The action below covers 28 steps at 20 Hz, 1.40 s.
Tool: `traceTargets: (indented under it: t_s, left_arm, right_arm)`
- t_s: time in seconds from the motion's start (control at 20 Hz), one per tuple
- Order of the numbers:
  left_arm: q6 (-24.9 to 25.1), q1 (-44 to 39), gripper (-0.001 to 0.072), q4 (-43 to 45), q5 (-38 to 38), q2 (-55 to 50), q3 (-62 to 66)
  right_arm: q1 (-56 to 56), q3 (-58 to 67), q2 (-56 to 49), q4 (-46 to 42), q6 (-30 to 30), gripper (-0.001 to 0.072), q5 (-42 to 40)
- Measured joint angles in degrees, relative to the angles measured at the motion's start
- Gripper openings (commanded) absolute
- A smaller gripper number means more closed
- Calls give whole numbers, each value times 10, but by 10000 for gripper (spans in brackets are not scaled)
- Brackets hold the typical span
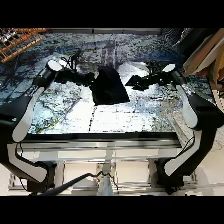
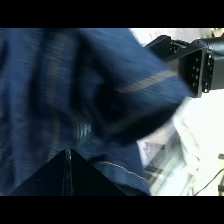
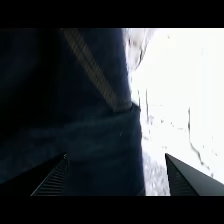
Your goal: Fold the clothes and pants, and hang the long-sleeved shirts on hangers.
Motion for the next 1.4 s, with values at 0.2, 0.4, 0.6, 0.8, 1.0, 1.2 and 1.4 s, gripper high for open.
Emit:
traceTargets:
  t_s: [0.2, 0.4, 0.6, 0.8, 1.0, 1.2, 1.4]
  left_arm:
    - [7, -9, 13, 0, 8, -29, 0]
    - [0, -7, 13, 0, 12, -56, 0]
    - [-12, -2, 13, 0, 12, -72, 0]
    - [-16, 6, 13, 1, -1, -67, 1]
    - [-17, 42, 14, 13, -64, 11, 1]
    - [-39, 96, 28, 106, -162, 146, 1]
    - [-69, 156, 28, 247, -248, 271, -6]
  right_arm:
    - [7, 38, -50, 26, -10, 695, 17]
    - [33, 50, -78, 47, -15, 694, 30]
    - [71, 73, -103, 64, -18, 241, 33]
    - [101, 128, -110, 86, 2, 32, 30]
    - [81, 156, -54, 80, 54, 32, 30]
    - [-7, 131, 87, 22, 134, 31, 31]
    - [-172, 36, 280, -64, 187, 31, 76]
